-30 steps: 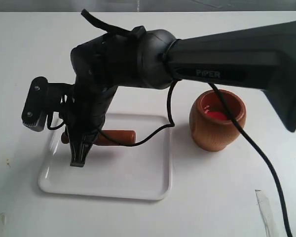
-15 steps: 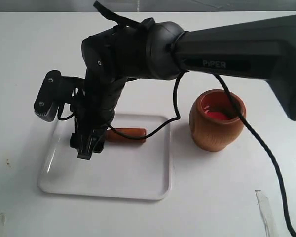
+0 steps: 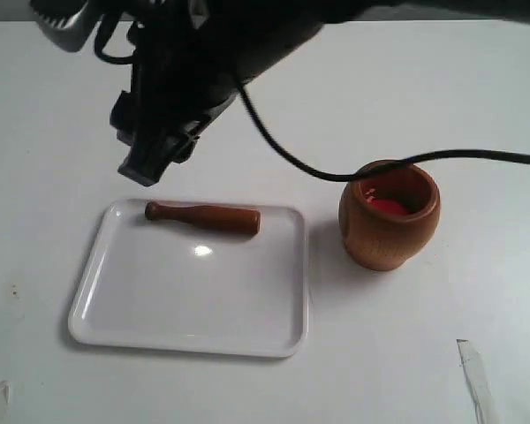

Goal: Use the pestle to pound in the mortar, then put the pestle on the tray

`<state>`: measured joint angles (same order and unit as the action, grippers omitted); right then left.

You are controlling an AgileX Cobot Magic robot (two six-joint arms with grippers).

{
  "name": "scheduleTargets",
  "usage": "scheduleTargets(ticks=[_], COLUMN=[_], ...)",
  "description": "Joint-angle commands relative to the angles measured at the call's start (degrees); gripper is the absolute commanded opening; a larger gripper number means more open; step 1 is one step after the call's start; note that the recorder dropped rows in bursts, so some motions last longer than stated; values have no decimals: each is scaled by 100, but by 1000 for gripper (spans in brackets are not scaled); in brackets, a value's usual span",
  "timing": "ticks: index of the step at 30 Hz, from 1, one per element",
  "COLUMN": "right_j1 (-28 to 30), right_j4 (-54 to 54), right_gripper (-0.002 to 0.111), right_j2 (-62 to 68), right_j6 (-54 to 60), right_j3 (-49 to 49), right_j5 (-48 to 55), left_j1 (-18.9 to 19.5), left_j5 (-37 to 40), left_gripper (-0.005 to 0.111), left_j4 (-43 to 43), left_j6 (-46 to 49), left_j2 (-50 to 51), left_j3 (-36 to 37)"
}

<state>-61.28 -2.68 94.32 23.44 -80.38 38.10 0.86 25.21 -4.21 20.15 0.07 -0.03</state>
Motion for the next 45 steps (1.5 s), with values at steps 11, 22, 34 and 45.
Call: scheduleTargets(ticks=[11, 22, 34, 45], right_j1=[13, 1, 1, 14], right_j4=[-242, -609, -2273, -1869], right_gripper=[46, 40, 0, 0], right_j2=[-5535, -7472, -8916, -9432], right_j6=[-154, -556, -375, -32], right_j3=[4552, 5121, 5608, 8038], right_j5=[-3869, -3462, -2536, -4703], left_j1=[-44, -44, -44, -44], left_j5=[-17, -17, -17, -17], left_gripper=[0, 0, 0, 0], left_j4=[42, 42, 42, 42], left_j6=[-47, -47, -47, -47], left_j2=[-7, -7, -7, -7], left_j3=[3, 3, 3, 3])
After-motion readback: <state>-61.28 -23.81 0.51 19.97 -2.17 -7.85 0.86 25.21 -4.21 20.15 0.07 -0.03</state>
